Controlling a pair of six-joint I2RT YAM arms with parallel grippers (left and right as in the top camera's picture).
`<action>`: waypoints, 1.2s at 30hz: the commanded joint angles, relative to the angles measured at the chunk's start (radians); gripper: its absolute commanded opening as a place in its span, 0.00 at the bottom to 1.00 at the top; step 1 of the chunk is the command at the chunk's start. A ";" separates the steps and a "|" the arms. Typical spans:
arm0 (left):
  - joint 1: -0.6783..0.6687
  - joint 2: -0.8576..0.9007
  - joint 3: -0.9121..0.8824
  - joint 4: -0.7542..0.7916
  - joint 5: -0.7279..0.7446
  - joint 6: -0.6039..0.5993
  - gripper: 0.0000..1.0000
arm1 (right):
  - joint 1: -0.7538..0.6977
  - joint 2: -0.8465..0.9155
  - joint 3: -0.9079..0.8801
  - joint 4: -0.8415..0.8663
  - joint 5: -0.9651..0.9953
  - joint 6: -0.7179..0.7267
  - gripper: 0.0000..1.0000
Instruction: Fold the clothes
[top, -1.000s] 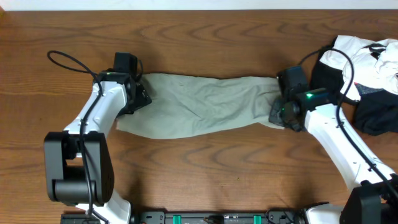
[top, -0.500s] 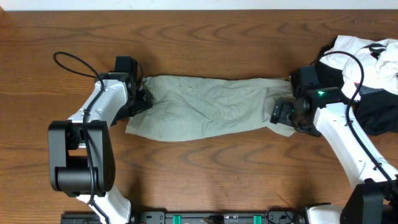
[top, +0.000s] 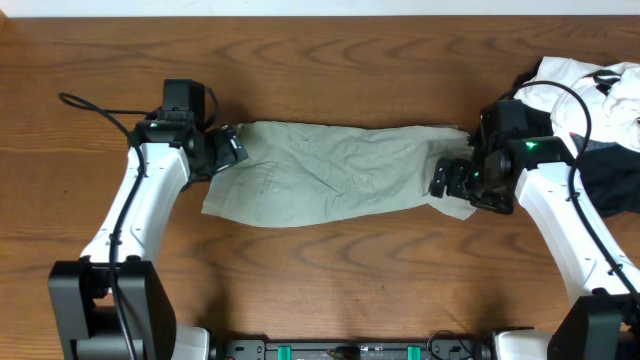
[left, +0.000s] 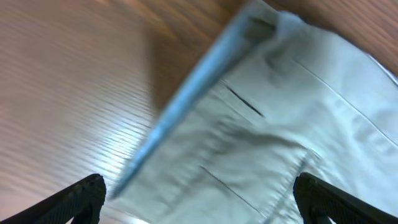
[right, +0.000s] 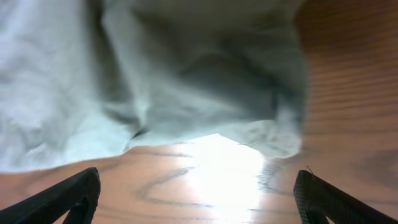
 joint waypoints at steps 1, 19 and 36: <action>0.013 0.045 0.007 -0.002 0.076 0.036 0.98 | 0.028 -0.019 0.019 -0.013 -0.057 -0.047 0.98; 0.135 0.183 0.006 -0.037 0.312 0.232 0.98 | 0.032 -0.019 0.019 -0.069 -0.057 -0.063 0.98; 0.137 0.303 -0.002 -0.052 0.315 0.291 0.98 | 0.032 -0.019 0.019 -0.079 -0.057 -0.067 0.99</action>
